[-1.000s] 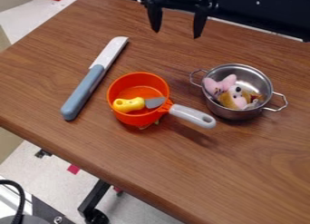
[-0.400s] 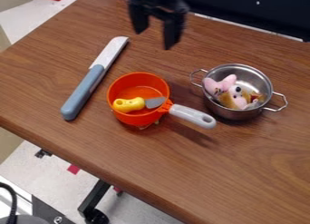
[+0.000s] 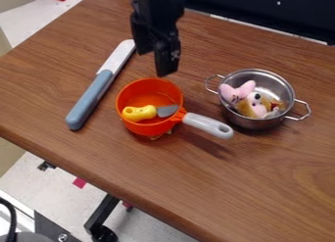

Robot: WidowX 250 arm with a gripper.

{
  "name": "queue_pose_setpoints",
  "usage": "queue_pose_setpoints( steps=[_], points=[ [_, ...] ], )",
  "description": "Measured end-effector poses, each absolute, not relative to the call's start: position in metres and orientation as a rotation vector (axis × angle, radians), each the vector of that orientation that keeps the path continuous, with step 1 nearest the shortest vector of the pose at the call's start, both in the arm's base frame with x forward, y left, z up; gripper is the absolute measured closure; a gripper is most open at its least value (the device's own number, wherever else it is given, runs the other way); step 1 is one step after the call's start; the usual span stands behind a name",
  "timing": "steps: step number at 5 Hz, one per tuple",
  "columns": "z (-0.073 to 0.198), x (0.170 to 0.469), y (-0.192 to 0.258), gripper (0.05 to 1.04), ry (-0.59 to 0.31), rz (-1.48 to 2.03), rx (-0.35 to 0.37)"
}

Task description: Gethe yellow knife out of the red pot

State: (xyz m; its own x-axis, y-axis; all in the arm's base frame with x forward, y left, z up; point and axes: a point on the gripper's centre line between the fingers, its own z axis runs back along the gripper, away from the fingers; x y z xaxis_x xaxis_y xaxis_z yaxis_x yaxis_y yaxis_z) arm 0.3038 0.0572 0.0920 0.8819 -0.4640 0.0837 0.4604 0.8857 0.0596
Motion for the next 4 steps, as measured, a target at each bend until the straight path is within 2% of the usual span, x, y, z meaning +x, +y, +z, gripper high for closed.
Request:
queue_pose_setpoints(
  steps=[1, 2, 4],
  points=[
    [0.0850, 0.2878, 0.0583, 0.084, -0.069, -0.511, 0.043],
    [0.0831, 0.2805, 0.0595, 0.084, -0.095, -0.532, 0.043],
    [0.0758, 0.2853, 0.0647, 0.084, -0.125, -0.514, 0.098]
  ],
)
